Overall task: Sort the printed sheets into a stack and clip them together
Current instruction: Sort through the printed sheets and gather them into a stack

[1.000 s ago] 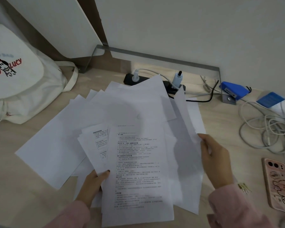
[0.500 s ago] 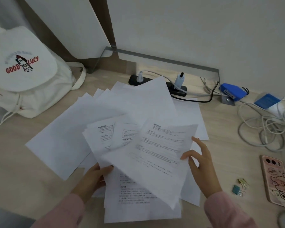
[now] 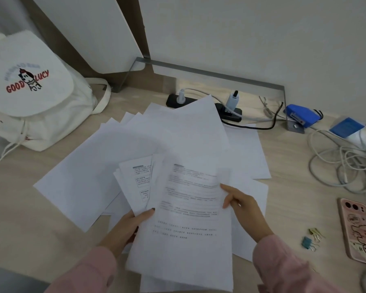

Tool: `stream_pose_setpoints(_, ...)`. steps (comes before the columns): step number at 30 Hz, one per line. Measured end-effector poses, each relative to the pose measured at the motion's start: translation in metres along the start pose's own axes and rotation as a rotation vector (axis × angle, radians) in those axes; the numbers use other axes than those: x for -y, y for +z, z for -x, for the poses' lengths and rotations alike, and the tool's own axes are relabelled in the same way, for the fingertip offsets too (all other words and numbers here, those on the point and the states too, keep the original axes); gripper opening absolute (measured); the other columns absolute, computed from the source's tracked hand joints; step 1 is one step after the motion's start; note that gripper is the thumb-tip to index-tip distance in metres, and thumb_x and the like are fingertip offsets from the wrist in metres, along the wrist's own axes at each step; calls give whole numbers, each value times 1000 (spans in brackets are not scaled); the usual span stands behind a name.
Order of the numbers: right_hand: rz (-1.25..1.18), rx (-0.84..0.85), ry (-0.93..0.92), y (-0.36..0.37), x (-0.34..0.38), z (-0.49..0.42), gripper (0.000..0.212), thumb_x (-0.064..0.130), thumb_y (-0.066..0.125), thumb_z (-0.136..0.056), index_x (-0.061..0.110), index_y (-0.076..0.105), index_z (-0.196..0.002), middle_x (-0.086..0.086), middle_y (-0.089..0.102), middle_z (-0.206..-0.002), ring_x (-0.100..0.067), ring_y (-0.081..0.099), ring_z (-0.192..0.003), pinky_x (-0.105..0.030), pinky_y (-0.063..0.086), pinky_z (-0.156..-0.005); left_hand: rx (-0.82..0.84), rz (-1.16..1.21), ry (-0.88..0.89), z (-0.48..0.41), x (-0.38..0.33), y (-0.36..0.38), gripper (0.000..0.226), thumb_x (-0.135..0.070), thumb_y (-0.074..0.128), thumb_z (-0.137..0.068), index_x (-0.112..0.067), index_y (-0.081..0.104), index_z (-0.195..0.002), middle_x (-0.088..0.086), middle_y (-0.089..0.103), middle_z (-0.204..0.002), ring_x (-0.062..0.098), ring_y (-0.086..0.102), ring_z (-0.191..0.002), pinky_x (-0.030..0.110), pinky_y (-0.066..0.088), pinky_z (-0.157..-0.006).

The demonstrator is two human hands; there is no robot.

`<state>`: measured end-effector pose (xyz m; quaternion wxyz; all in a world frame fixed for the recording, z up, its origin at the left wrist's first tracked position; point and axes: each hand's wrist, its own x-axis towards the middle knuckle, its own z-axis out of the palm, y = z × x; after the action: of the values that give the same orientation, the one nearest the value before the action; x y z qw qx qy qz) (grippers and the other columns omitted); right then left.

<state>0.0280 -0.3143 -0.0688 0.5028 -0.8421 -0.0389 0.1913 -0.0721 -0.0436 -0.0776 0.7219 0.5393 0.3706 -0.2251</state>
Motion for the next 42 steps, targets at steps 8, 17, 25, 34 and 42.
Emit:
stream_pose_setpoints(8,186,-75,83,-3,0,-25,44,-13,38,-83,22,56,-101,-2,58,-115,-22,56,-108,-16,40,-81,-67,-74,46,-5,3,-1,80,-41,78,-47,-14,61,-120,-4,72,-100,20,67,-96,35,51,-87)
stream_pose_setpoints(17,656,-79,348,-34,-12,-58,69,27,72,-75,8,40,-133,-20,40,-133,-38,37,-123,-42,33,-103,-221,1,95,-2,-1,-4,15,-18,61,-87,-23,67,-100,2,71,-98,25,66,-94,40,52,-84)
stream_pose_setpoints(25,664,18,437,-34,-14,-51,16,30,58,-84,17,55,-92,-10,62,-101,-29,55,-96,-33,41,-78,-264,6,94,-6,5,-4,13,-16,58,-89,-21,64,-99,0,69,-92,22,65,-89,34,51,-73)
stream_pose_setpoints(34,541,-360,346,-81,18,-3,14,26,50,-89,12,54,-90,-17,64,-84,-32,53,-75,-34,38,-65,-279,6,105,-7,12,-4,32,-18,56,-90,-12,58,-121,8,67,-105,32,62,-101,51,46,-96)
stream_pose_setpoints(42,342,-828,-217,-105,99,61,18,27,51,-90,10,56,-92,0,54,-78,-8,45,-70,-23,30,-62,-278,72,153,5,18,9,31,-19,58,-89,-16,58,-119,9,65,-115,30,59,-105,49,42,-100)
